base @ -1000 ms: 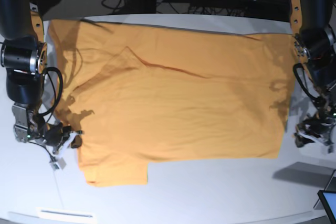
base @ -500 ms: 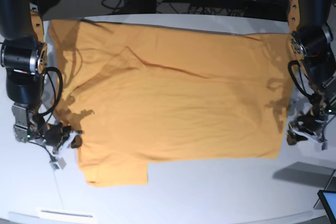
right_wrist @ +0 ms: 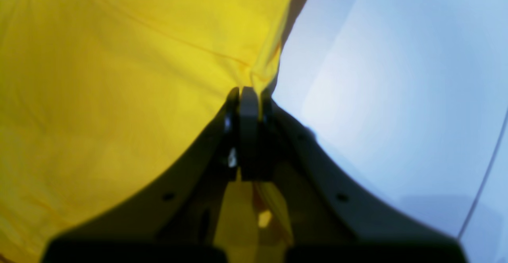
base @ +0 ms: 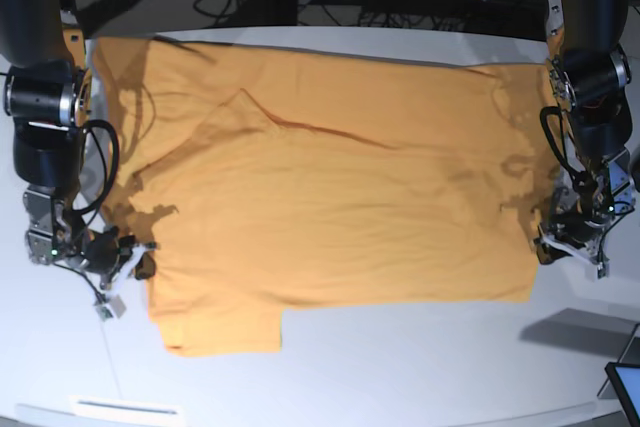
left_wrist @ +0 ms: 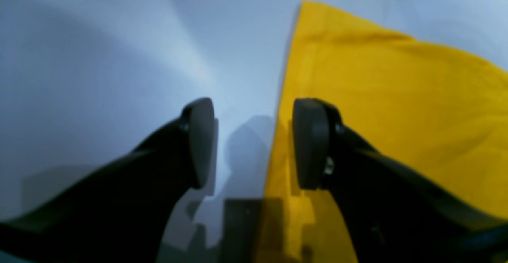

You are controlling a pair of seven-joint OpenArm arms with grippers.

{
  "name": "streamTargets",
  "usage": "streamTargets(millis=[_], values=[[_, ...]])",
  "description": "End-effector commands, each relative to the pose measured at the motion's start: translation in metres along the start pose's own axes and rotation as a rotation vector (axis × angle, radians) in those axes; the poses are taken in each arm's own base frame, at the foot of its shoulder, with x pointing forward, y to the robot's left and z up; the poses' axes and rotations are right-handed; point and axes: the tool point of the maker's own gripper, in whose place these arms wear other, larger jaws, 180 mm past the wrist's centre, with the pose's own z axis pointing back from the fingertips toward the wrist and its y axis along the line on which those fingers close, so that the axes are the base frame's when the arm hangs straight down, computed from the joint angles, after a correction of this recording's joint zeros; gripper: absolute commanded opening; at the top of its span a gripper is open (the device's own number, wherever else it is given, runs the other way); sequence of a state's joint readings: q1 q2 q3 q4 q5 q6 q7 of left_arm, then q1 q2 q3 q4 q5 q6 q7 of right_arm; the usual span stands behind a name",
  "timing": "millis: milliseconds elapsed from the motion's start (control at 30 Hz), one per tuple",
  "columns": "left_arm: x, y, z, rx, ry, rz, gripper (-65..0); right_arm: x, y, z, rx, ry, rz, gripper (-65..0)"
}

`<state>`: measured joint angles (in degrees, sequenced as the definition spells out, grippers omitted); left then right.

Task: Fold the T-shirt properly
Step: 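Move the left gripper down the opposite shirt side and grasp near the hem, then adjust both grippers on the hem corners and lift the hem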

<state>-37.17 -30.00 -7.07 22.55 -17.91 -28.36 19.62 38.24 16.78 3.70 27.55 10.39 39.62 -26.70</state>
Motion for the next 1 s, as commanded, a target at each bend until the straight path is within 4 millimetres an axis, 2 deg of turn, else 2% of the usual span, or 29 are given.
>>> streamTargets(millis=[0, 133, 233, 367, 567, 833, 967], values=[[0.033, 0.008, 0.005, 0.011, -0.079, -0.002, -32.9, 0.008, -0.007, 0.006, -0.022, 0.021, 0.035, -64.9], [0.035, 0.007, 0.005, 0.009, -0.084, 0.0, -32.9, 0.009, -0.007, 0.007, -0.023, 0.018, 0.038, -64.9], [0.039, -0.005, 0.001, -0.012, -0.092, 0.001, -32.9, 0.009, -0.007, 0.007, -0.023, 0.018, 0.038, -64.9], [0.043, -0.009, 0.0, -0.018, -0.099, 0.003, -32.9, 0.01, -0.007, 0.007, -0.023, 0.016, 0.038, -64.9], [0.044, -0.031, -0.007, -0.073, -0.102, 0.005, -32.9, 0.011, -0.007, 0.007, -0.023, 0.012, 0.039, -64.9], [0.026, -0.025, -0.006, -0.061, -0.074, 0.006, -32.9, 0.013, -0.007, 0.007, -0.023, 0.01, 0.041, -64.9], [0.03, -0.024, -0.006, -0.06, -0.082, 0.007, -32.9, 0.012, -0.007, 0.007, -0.023, 0.011, 0.04, -64.9]])
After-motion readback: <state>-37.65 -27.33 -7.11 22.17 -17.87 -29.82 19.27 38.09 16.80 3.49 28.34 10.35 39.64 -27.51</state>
